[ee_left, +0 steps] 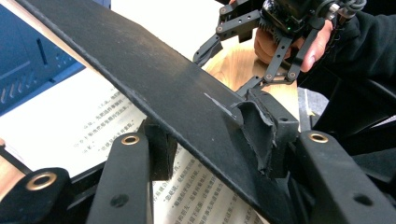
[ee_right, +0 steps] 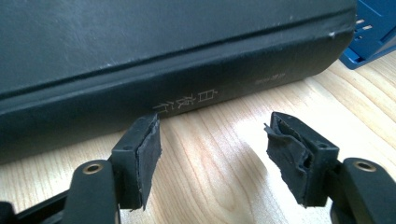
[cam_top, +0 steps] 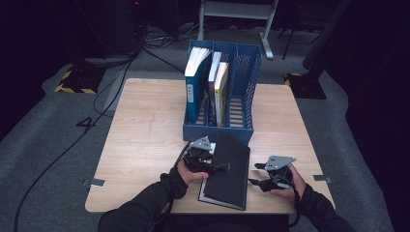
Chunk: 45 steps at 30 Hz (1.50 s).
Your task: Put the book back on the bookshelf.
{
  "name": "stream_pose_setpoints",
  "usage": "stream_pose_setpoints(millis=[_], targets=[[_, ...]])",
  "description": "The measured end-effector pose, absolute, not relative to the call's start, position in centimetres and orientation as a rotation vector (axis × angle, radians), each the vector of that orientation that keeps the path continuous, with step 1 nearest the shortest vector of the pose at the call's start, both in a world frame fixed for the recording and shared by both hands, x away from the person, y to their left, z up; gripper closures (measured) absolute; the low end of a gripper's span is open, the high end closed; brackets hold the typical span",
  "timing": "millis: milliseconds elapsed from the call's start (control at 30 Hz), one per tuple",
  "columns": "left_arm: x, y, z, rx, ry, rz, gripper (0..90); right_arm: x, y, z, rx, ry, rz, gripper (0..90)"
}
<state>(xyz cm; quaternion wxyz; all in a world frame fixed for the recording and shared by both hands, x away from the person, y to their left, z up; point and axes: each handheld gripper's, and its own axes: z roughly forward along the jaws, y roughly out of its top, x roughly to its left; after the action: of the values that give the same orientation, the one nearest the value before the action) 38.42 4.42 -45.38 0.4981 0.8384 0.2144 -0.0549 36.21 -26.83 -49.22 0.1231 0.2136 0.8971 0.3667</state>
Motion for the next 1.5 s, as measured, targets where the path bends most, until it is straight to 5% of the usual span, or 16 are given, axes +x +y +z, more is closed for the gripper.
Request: stream_pose_setpoints(millis=[500, 867, 1500], targets=[[36.5, 4.9, -44.7, 2.009, 0.483, -0.031, 56.6, 36.4, -27.1, -49.2, 0.638, 2.599, 1.064, 40.4], [35.6, 4.9, -44.3, 2.003, 0.449, 0.013, 57.0, 36.8, -26.5, -49.3, 0.603, 2.588, 1.099, 71.4], [35.2, 4.8, -44.0, 1.987, 0.405, 0.027, 57.3, 37.2, -26.0, -49.7, 0.596, 2.560, 1.176, 89.5]])
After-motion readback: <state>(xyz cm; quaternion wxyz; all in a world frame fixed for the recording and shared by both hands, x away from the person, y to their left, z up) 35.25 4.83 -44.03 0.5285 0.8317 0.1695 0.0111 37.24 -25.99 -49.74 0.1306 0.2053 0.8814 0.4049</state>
